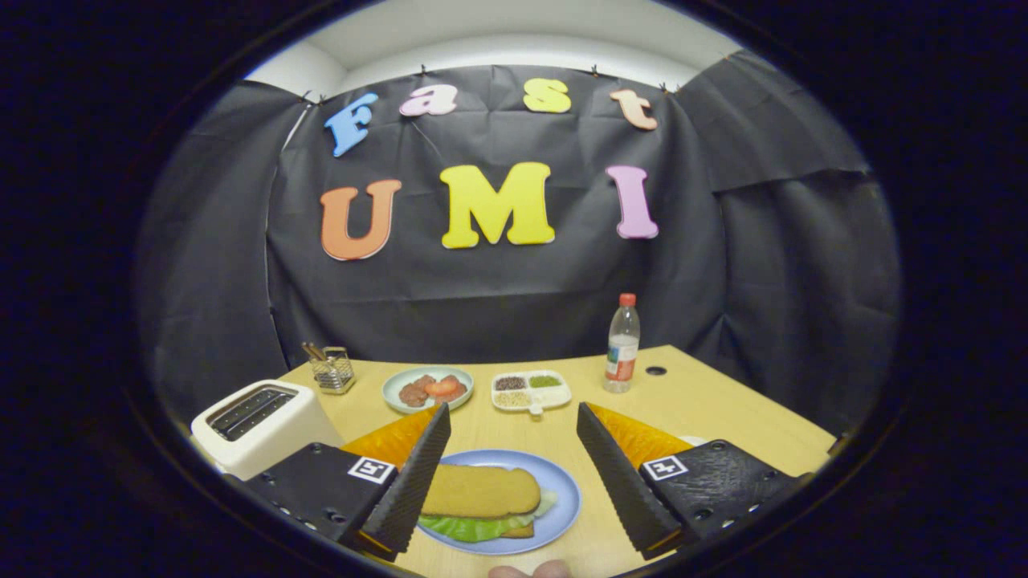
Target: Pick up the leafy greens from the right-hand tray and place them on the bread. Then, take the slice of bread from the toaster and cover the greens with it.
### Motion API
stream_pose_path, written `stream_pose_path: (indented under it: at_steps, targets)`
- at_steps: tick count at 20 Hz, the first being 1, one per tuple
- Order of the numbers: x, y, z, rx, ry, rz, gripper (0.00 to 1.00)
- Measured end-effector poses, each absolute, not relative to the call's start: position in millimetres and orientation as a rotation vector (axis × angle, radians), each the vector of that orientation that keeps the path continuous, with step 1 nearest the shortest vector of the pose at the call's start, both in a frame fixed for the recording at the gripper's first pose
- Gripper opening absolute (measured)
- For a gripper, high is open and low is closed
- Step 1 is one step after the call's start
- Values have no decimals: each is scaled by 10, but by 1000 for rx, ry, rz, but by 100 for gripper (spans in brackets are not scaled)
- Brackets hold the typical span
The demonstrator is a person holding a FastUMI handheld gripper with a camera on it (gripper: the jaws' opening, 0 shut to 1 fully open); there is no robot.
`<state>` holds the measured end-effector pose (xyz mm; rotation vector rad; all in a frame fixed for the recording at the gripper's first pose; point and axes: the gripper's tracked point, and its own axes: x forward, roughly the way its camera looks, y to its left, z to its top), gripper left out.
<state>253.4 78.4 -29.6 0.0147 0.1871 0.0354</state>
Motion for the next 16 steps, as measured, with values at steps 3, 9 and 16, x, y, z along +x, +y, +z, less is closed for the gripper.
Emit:
stream_pose_path:
  at_steps: [3,9,16]
  targets:
    - [2220,812,-176,-4,138,50,96]
    - [1680,771,-97,-6,100,56,95]
    - [1272,635,-355,-9,115,15,95]
